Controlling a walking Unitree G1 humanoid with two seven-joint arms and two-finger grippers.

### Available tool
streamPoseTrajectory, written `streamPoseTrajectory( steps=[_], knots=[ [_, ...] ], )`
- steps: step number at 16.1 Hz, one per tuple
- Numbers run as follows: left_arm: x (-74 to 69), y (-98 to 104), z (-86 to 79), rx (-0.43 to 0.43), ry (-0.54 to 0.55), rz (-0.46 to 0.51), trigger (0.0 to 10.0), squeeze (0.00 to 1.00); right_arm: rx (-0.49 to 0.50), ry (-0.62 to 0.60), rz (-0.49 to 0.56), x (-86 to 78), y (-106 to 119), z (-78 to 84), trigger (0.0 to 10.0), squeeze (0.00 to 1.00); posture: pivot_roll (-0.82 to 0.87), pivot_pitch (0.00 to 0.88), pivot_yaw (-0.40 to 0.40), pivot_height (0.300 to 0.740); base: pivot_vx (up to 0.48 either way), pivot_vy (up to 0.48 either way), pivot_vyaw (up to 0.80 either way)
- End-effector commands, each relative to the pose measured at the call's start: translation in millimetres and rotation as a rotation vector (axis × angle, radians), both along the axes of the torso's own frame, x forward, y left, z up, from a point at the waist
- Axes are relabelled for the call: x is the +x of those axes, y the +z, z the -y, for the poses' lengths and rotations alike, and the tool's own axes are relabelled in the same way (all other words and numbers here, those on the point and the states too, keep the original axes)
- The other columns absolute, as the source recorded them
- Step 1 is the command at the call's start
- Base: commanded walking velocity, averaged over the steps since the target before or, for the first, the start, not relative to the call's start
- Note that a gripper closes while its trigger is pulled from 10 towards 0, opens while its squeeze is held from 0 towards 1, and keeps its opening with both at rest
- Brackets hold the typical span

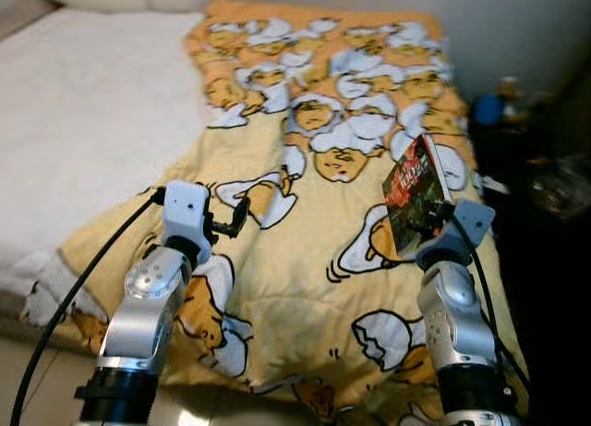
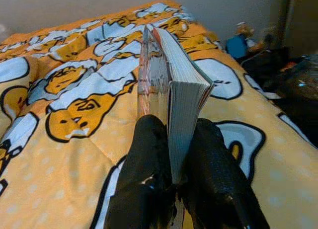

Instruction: Clean up the room

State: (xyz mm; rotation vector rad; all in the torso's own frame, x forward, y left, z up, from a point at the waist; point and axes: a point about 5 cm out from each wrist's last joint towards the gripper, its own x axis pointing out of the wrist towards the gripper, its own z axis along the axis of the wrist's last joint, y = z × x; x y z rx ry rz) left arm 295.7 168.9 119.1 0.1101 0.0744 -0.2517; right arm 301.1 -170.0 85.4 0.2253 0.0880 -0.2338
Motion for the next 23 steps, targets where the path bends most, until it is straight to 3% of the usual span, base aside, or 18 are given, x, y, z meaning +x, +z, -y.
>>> streamPoseTrajectory(
  steps=[1,12,18,23],
  knots=[
    [-0.5,-2,-3.7,0.007,0.012,-0.008,10.0,0.0,-0.01,0.009,0.02,0.3,4,-1.2,10.0,0.0,0.04,0.0,0.048,0.74,0.0,0.251,-0.8],
    [1.5,-1,-4.8,0.01,0.02,-0.006,10.0,0.0,-0.034,0.057,0.086,4.9,17,-2.9,10.0,0.0,0.05,0.0,0.049,0.74,0.0,0.251,-0.74],
    [4.8,2,-6.6,0.007,0.035,0.002,10.0,0.0,-0.047,0.236,0.219,14.8,50,-24.9,10.0,0.0,0.06,0.0,0.048,0.74,0.0,0.26,0.0],
    [7.5,5,-8.4,0.008,0.041,0.01,10.0,0.0,-0.02,0.242,0.199,15.3,48,-25.6,10.0,0.0,0.06,0.0,0.047,0.74,0.0,0.332,0.0]
  ],
)
